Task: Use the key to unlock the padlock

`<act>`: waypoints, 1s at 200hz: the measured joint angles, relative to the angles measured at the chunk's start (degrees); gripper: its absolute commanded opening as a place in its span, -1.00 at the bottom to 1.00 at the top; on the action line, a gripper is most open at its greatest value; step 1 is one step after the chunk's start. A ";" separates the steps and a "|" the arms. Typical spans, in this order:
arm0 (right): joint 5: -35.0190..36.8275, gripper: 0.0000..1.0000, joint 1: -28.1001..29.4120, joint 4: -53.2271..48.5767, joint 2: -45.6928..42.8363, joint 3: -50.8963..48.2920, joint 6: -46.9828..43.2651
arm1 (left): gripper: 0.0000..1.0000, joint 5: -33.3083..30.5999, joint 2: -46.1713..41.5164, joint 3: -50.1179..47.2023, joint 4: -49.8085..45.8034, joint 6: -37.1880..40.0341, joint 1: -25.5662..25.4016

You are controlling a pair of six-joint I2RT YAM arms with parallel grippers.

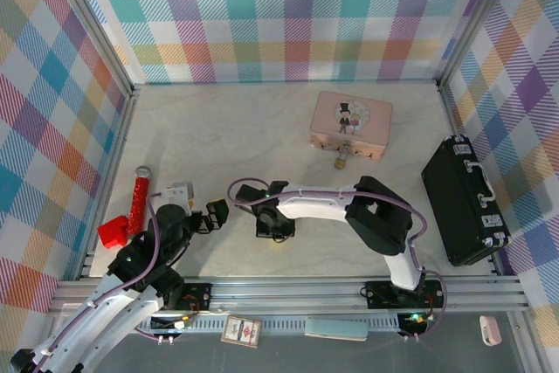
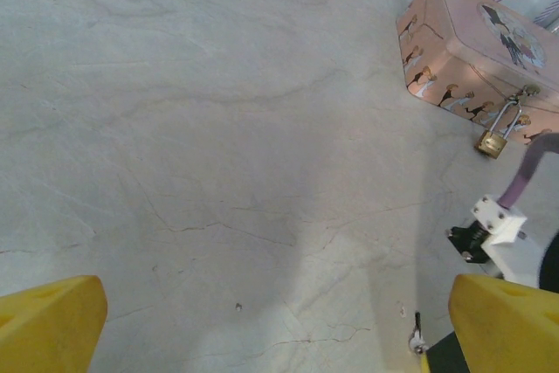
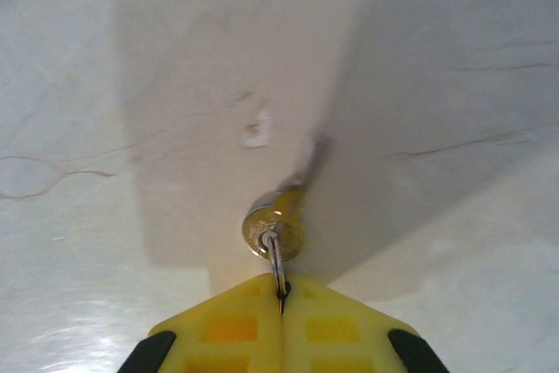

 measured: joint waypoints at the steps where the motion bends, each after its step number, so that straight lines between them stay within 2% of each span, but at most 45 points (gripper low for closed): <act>1: 0.09 -1.00 0.00 0.02 -0.11 -0.13 -0.09 | 0.99 0.00 0.00 0.00 0.00 0.00 0.00; 38: 3.32 -1.00 0.26 2.08 -7.17 -7.50 -2.97 | 1.00 0.00 0.68 -0.02 0.15 0.00 0.00; 98: 8.70 -1.00 0.83 13.33 -19.23 -18.01 -8.37 | 0.99 0.04 6.12 -0.24 0.90 -0.70 0.00; 140: 11.08 -1.00 0.85 27.63 -26.53 -27.06 -16.28 | 0.99 3.28 10.32 0.96 0.96 -6.49 0.00; 200: 10.86 -1.00 0.94 52.17 -30.64 -38.75 -27.26 | 0.99 9.14 11.17 2.34 2.54 -15.28 0.00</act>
